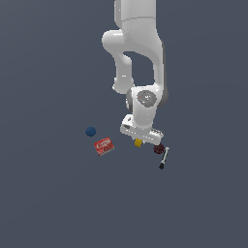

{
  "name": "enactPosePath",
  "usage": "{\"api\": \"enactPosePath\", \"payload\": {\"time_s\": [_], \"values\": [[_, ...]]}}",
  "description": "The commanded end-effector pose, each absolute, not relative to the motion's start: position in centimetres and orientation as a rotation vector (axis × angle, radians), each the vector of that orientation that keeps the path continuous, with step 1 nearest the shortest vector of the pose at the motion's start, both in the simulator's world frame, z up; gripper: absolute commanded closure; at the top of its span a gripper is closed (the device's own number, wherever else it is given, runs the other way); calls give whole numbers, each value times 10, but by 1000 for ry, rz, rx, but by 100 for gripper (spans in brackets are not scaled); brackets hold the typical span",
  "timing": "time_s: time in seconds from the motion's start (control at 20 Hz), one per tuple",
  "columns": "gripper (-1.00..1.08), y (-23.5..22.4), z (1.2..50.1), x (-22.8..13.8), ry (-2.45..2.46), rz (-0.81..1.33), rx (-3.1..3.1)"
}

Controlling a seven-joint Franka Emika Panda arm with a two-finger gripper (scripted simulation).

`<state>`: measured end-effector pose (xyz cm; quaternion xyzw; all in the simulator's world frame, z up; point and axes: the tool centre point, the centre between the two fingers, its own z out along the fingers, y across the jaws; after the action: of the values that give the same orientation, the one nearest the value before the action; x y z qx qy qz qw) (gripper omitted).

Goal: Pick up a designated object from a clutter of objects.

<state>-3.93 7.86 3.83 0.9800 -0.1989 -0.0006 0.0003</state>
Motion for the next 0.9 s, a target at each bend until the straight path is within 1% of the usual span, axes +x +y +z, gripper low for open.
{"api": "enactPosePath", "payload": {"time_s": [0.0, 0.35, 0.85], "values": [[108, 80, 49, -40, -624, 0, 3079], [108, 85, 96, -47, -624, 0, 3079], [108, 96, 193, -59, -624, 0, 3079]]}}
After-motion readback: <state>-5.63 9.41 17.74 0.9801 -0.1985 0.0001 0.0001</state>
